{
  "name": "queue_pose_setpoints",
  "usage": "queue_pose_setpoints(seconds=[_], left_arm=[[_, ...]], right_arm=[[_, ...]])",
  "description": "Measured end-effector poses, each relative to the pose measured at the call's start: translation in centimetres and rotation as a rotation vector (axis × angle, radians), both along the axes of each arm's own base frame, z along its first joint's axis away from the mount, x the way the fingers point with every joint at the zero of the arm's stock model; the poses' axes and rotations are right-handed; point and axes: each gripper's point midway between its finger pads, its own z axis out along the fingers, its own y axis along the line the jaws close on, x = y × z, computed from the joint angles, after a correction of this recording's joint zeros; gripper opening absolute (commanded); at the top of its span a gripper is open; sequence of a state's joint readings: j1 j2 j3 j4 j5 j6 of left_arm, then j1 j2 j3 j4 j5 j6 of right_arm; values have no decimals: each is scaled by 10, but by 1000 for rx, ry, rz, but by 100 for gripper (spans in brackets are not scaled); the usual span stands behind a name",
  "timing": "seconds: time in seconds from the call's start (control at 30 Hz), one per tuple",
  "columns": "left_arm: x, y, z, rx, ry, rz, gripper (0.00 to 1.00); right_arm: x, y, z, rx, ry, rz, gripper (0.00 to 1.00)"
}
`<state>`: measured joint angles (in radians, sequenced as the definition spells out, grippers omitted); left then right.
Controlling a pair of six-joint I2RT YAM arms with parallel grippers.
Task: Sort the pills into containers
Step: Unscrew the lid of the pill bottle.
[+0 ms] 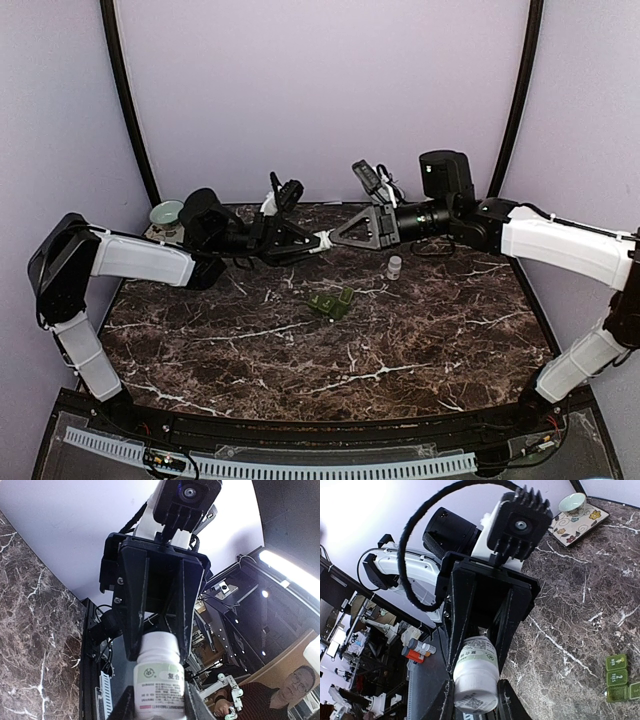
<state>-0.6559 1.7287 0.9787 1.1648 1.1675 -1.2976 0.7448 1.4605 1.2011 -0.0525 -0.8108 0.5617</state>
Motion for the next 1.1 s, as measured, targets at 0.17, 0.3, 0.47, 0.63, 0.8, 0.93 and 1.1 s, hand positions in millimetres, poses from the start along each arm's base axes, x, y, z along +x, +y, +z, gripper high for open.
queue_pose_setpoints(seconds=[0.17,0.3,0.47,0.63,0.8,0.93,1.1], left_arm=[[-4,0,8,-26,40,-23,0],[-8,1,15,-44,51,-36,0],[-11,2,20,-61,67,-47,0],[-10,2,18,-61,94,-57,0],[-8,-1,18,-59,134,-70,0],[-7,-2,20,-55,158,-81,0],[-6,-3,21,-48,177,-91,0]], right_arm=[[-4,-1,9,3,-88,8,6],[-7,-1,16,-1,-157,11,5],[-9,0,21,-10,-229,7,5],[-7,-1,19,-28,-284,-4,5],[-5,-4,19,-45,-336,-21,5],[-3,-5,21,-48,-366,-28,6],[-3,-6,21,-53,-383,-30,8]])
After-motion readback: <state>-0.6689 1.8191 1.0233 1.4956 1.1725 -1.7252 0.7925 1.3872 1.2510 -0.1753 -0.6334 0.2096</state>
